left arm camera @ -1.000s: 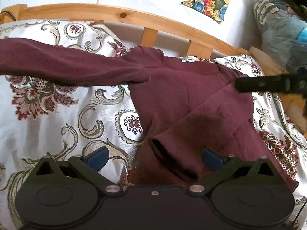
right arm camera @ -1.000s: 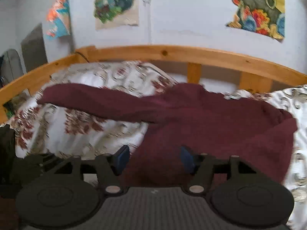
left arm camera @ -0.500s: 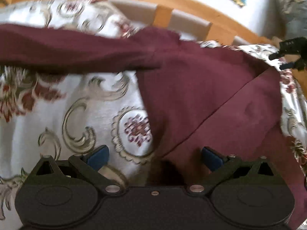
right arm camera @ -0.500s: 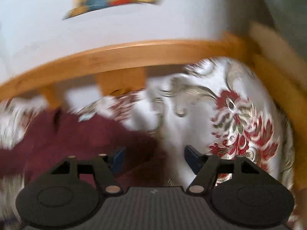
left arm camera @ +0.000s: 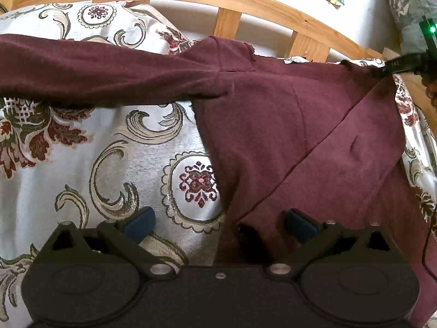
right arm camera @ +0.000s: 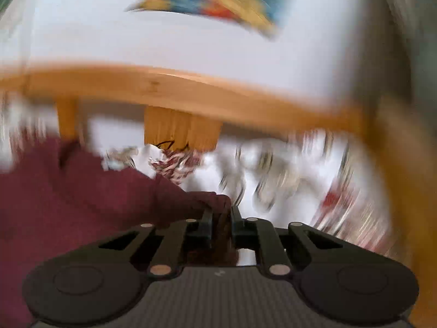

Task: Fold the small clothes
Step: 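Fold the held sleeve across the shirt back with the right gripper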

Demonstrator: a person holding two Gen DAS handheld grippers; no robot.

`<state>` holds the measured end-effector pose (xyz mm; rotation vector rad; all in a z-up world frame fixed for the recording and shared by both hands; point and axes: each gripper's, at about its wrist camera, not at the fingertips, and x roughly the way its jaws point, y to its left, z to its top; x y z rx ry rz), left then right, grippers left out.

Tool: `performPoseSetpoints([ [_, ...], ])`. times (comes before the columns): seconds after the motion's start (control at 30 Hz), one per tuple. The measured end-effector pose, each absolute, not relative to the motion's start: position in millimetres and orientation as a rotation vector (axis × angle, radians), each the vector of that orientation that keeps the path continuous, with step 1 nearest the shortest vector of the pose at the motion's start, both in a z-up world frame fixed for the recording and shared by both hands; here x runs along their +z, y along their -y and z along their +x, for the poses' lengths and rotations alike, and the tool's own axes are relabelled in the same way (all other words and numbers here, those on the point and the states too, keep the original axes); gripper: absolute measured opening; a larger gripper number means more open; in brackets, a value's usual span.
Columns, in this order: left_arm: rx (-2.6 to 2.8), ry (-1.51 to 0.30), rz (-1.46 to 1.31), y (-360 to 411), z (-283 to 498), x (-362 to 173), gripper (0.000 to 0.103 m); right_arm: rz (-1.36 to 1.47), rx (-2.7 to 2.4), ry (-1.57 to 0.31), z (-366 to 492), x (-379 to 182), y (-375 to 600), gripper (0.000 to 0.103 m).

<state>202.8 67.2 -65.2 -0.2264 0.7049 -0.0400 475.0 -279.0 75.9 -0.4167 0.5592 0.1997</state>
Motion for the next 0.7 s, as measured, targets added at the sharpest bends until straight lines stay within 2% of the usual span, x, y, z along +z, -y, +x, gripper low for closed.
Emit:
performPoseSetpoints([
  [0.1, -0.04, -0.706, -0.211, -65.6, 202.6, -66.3, 0.102, -0.657, 0.127, -0.472, 465.9, 63.2, 257.4, 0.015],
  [0.2, -0.047, -0.707, -0.196, -63.1, 201.9, -66.4, 0.102, -0.617, 0.095, -0.533, 473.2, 52.9, 260.2, 0.016],
  [0.27, -0.052, -0.706, -0.19, -62.2, 201.0, -66.0, 0.102, -0.505, 0.139, -0.543, 472.0, 59.3, 269.5, 0.031],
  [0.3, -0.052, -0.707, -0.189, -62.1, 201.4, -65.8, 0.102, -0.449, 0.164, -0.549, 471.4, 63.8, 274.7, 0.05],
  [0.33, -0.052, -0.708, -0.192, -62.5, 201.9, -65.8, 0.102, -0.377, 0.182, -0.551, 471.0, 69.9, 282.6, 0.058],
  [0.4, -0.053, -0.708, -0.198, -63.1, 202.1, -66.1, 0.102, -0.207, 0.228, -0.57, 474.3, 78.6, 302.0, 0.058],
  [0.5, -0.054, -0.707, -0.196, -63.2, 202.0, -66.6, 0.102, 0.072, 0.25, -0.655, 493.9, 81.6, 328.2, 0.057],
  [0.57, -0.054, -0.706, -0.192, -62.7, 201.9, -66.8, 0.102, 0.147, 0.254, -0.7, 509.9, 80.0, 334.4, 0.057],
  [0.63, -0.056, -0.704, -0.191, -62.6, 201.5, -67.0, 0.102, 0.151, 0.266, -0.743, 527.0, 75.0, 331.4, 0.042],
  [0.67, -0.058, -0.704, -0.192, -63.1, 201.7, -66.9, 0.102, 0.135, 0.269, -0.769, 533.8, 73.5, 327.7, 0.017],
  [0.7, -0.059, -0.704, -0.194, -63.3, 201.5, -66.9, 0.102, 0.114, 0.268, -0.777, 535.7, 72.9, 324.3, 0.015],
])
